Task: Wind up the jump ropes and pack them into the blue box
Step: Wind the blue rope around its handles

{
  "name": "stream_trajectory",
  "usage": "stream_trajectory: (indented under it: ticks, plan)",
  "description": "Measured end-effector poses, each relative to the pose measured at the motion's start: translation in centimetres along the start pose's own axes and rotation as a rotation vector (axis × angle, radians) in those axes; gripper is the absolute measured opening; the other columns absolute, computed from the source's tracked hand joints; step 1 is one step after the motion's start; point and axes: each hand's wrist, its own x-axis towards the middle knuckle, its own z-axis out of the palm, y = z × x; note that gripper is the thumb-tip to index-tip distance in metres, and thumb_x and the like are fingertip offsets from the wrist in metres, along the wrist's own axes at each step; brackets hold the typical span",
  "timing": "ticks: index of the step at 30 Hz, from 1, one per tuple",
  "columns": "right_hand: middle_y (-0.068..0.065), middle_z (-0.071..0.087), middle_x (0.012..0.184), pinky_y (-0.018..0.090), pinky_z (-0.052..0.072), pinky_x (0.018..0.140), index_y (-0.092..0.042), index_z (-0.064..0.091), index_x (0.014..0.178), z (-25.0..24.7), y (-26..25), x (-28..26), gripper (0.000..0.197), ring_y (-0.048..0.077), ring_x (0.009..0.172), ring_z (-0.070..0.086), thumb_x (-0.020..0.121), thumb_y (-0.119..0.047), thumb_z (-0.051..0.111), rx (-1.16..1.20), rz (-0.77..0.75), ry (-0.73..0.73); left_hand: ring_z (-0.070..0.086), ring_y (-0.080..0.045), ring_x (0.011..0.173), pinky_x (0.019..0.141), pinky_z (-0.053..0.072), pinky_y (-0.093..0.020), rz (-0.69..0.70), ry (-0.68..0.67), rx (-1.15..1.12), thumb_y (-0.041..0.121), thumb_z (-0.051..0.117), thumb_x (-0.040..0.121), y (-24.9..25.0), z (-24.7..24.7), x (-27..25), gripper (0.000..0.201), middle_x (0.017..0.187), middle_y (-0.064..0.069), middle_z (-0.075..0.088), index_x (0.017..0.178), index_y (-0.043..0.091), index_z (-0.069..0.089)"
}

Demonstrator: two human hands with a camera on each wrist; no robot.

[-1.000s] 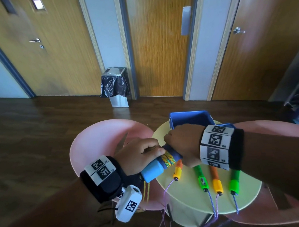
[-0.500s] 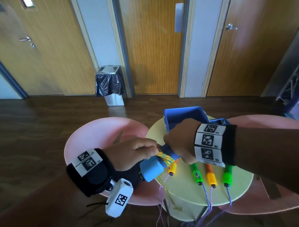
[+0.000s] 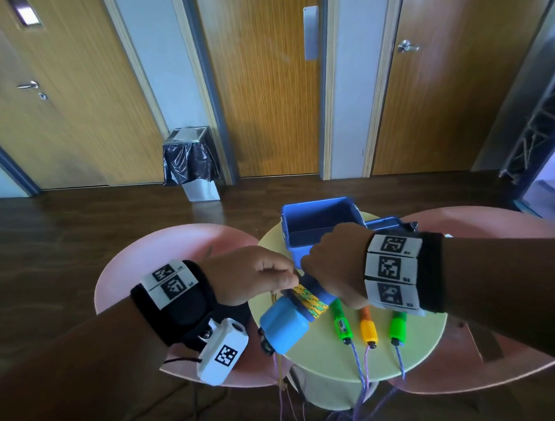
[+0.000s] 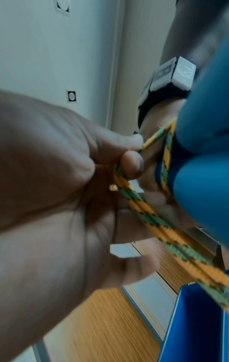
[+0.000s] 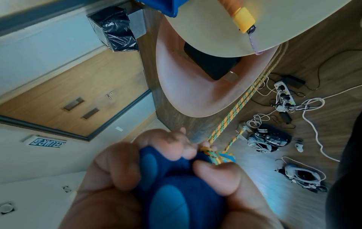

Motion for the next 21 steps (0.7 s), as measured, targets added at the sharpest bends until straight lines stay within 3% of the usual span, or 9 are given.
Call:
stream_trajectory:
  ticks: [4,8,10,12,17,21]
  plan:
    - [-0.002,0.061,0.088,0.038,0.052,0.075,-0.023,0.052,0.102,1.7,2.7,-2.3,0.028,0.025,0.08,0.062,0.078,-0.028,0.064,0.037,-0.041,0.078,0.053,-0.002,0.07,0.072,0.041,-0.019,0.037,0.055,-0.049,0.049,0.054,0.084,1.3,1.5,3.3,0.027,0.072,0.012,0.059,0.077,0.024,0.063]
    - [-0.003,0.059,0.089,0.036,0.049,0.073,-0.026,0.043,0.091,3.1,5.7,-4.7,0.026,0.023,0.082,0.061,0.077,-0.03,0.064,0.082,-0.046,0.15,0.05,-0.008,0.069,0.07,0.041,-0.024,0.057,0.171,-0.259,0.039,0.061,0.085,2.9,3.4,6.2,0.019,0.071,0.008,0.056,0.066,0.034,0.062]
    - [-0.002,0.059,0.091,0.033,0.045,0.07,-0.027,0.037,0.089,3.9,7.2,-6.0,0.029,0.025,0.083,0.061,0.076,-0.028,0.063,0.084,-0.073,0.179,0.051,-0.007,0.067,0.069,0.041,-0.025,0.053,0.222,-0.3,0.039,0.061,0.084,3.9,4.3,7.7,0.019,0.069,0.01,0.057,0.065,0.035,0.063]
    - [-0.001,0.061,0.097,0.031,0.039,0.068,-0.027,0.045,0.097,4.7,8.5,-7.2,0.025,0.025,0.088,0.062,0.078,-0.029,0.061,0.075,-0.101,0.207,0.051,-0.007,0.065,0.067,0.041,-0.027,0.065,0.284,-0.332,0.039,0.061,0.083,4.7,5.3,9.1,0.019,0.067,0.011,0.058,0.064,0.036,0.064]
    - [-0.003,0.06,0.102,0.033,0.047,0.077,-0.027,0.048,0.108,5.9,11.3,-9.4,0.028,0.023,0.09,0.061,0.082,-0.034,0.058,0.102,-0.147,0.225,0.052,-0.011,0.064,0.064,0.043,-0.029,0.08,0.394,-0.376,0.039,0.061,0.082,6.6,6.8,11.7,0.017,0.067,0.009,0.059,0.066,0.036,0.066]
    - [-0.004,0.06,0.104,0.032,0.046,0.077,-0.025,0.048,0.107,6.6,13.0,-10.8,0.03,0.024,0.093,0.061,0.081,-0.036,0.058,0.14,-0.139,0.293,0.05,-0.01,0.062,0.062,0.04,-0.026,0.104,0.477,-0.396,0.043,0.064,0.083,7.2,7.7,12.9,0.027,0.067,0.002,0.056,0.065,0.023,0.062]
